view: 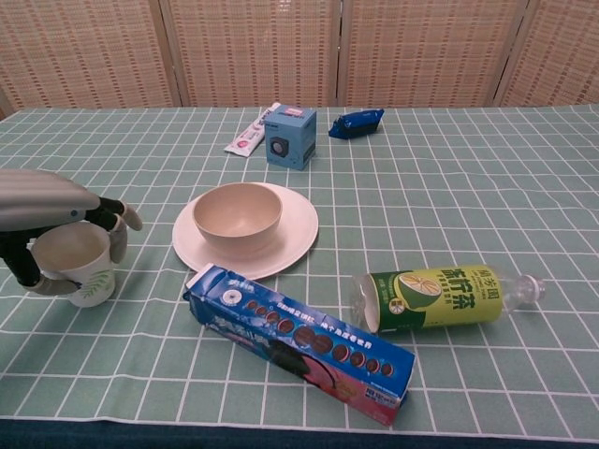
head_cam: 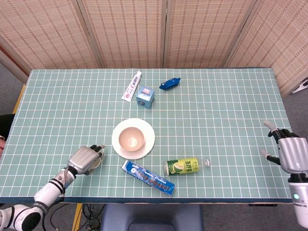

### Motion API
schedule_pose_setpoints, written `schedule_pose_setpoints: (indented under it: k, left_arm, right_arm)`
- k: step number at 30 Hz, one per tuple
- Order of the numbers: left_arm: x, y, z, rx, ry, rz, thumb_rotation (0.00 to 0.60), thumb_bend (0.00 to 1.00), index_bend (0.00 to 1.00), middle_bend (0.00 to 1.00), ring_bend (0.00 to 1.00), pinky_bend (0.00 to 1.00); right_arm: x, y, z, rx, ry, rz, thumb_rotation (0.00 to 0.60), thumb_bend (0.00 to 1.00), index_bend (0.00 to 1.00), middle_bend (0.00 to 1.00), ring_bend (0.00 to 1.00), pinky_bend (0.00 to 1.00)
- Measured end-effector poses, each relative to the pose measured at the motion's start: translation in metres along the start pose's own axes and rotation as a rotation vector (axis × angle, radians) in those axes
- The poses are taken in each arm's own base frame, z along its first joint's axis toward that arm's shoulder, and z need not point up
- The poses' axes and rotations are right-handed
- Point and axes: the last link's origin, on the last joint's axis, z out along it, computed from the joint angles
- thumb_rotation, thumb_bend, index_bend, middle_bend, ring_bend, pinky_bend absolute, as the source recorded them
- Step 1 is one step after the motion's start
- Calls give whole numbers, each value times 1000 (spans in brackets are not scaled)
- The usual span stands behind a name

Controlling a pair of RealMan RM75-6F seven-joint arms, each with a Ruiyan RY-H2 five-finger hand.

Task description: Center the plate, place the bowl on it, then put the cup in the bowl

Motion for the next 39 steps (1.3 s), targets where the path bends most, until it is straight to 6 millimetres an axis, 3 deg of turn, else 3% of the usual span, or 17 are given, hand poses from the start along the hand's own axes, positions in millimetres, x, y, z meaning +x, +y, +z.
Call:
schedule_pose_setpoints:
  k: [6, 13, 23, 39]
  left_arm:
    - [21, -5, -4, -3, 7, -25, 600, 287, 351, 153, 211, 576]
    - [63, -6, -4, -28, 52, -93, 600, 287, 347, 153, 211, 576]
    - [114, 15, 10, -118, 102, -213, 600, 287, 347, 155, 211, 577]
    - [133, 59, 66, -171, 95, -247, 600, 287, 346, 155, 210, 576]
  right_arm:
    - [0, 0, 0, -2, 1, -1, 600, 13, 205, 449, 409, 580]
    - [-1, 1, 0, -6, -4, -4, 600, 13, 205, 449, 408, 580]
    - [-1, 2, -1, -8, -6, -7, 600, 13, 205, 449, 409, 580]
    - [-3, 3, -2, -13, -19, -15, 600, 12, 205, 449, 409, 580]
